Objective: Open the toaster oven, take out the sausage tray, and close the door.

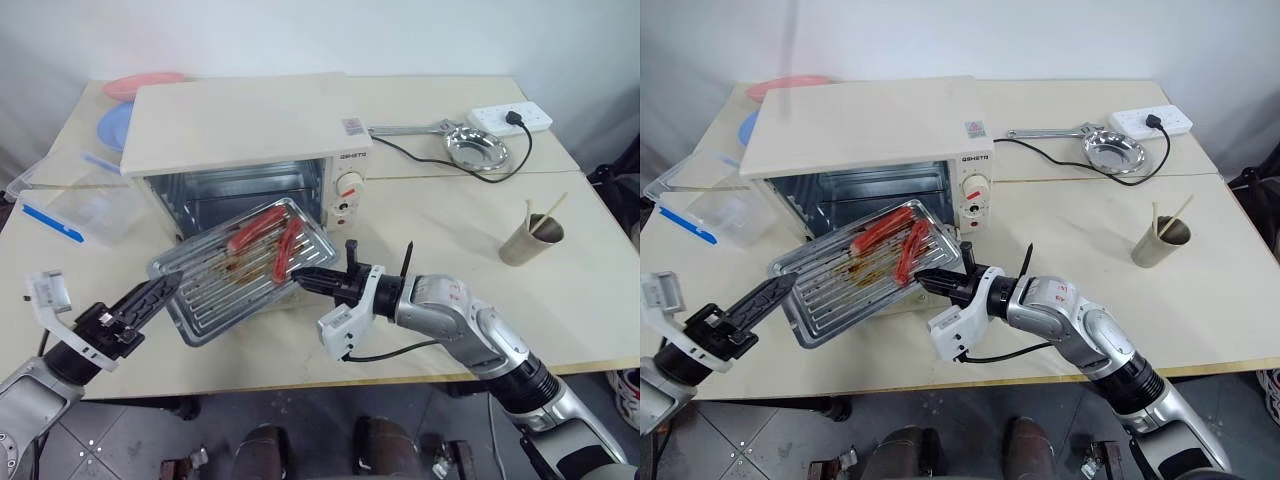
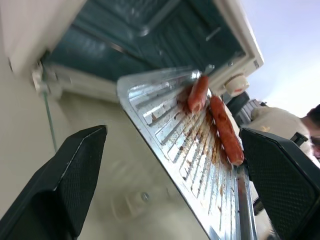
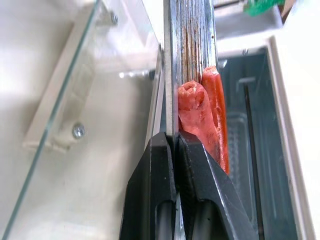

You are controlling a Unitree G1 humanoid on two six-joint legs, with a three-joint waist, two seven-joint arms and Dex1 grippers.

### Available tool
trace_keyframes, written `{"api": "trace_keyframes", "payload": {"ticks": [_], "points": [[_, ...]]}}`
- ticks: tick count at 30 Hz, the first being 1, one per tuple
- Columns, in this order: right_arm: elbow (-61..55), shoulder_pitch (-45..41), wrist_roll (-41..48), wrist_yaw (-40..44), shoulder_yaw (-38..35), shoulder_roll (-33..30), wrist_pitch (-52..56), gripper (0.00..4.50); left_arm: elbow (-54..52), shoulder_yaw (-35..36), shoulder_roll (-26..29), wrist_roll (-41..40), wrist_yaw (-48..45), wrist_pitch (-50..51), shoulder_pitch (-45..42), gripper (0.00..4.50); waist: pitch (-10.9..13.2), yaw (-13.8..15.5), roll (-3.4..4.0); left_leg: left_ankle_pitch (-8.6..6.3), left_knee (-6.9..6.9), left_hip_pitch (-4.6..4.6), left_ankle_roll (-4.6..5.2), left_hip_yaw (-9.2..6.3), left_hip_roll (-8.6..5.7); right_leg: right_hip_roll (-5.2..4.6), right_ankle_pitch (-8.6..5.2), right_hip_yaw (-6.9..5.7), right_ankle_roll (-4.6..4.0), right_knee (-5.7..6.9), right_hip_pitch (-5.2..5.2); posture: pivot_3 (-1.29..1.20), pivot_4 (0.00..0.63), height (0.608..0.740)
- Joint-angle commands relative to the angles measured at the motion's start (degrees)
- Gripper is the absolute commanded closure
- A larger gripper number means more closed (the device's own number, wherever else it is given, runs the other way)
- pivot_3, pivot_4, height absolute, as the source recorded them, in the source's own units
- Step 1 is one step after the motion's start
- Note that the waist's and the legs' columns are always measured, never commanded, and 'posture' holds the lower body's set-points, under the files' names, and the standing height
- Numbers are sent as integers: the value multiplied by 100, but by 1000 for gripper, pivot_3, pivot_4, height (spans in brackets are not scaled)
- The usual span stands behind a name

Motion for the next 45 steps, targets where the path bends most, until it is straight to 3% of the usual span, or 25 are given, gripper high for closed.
{"api": "trace_keyframes", "payload": {"ticks": [1, 4, 7, 20, 33, 37, 45], "points": [[-38, -127, 157, -114, -257, -73, -201, 4466, 38, -171, 37, -551, 223, 126, 24, 0, 0, 0, 0, 0, 0, 0, 0, 0, 0, 0, 0, 0, 0, -2, 0, 0, 150, 740], [-33, -139, 189, -107, -280, -87, -257, 4466, 129, -286, 149, -867, 336, 237, 39, 0, 0, -6, 0, 0, 0, 0, -1, -1, 2, 3, -2, -1, -3, -1, 0, 0, 150, 740], [-21, -166, 227, -89, -304, -96, -317, 4500, 167, -366, 149, -921, 368, 214, 17, 580, 0, -9, 0, 1, -1, 0, -1, 1, 3, 6, -3, 0, -5, -2, -1, 0, 150, 740], [-123, -35, 848, 244, -342, -242, -597, 4500, 306, -524, 293, -1356, 663, 247, 35, 4449, 0, 2, 0, 1, -1, 0, -1, 1, 3, 6, -3, 1, -5, -5, 0, 0, 150, 740], [41, -111, 1597, 817, -360, -298, -592, 4500, 43, -958, 226, -1910, 1485, -64, 459, 4492, 0, 1, 0, 0, 0, 0, -1, 2, 3, 6, -3, 4, -5, -10, 2, 0, 150, 740], [159, -164, 1620, 870, -371, -312, -702, 3457, -10, -1055, 142, -1920, 1519, -194, 492, 4500, 0, 4, 0, 0, 0, 0, -1, 2, 3, 8, -3, 4, -5, -11, 2, 0, 150, 740], [239, -207, 1743, 961, -408, -357, -718, 793, -36, -1164, -79, -2000, 1576, -413, 578, 4500, 0, 6, 0, 0, 0, 0, -1, 3, 3, 8, -3, 4, -5, -13, 4, 0, 150, 740]]}}
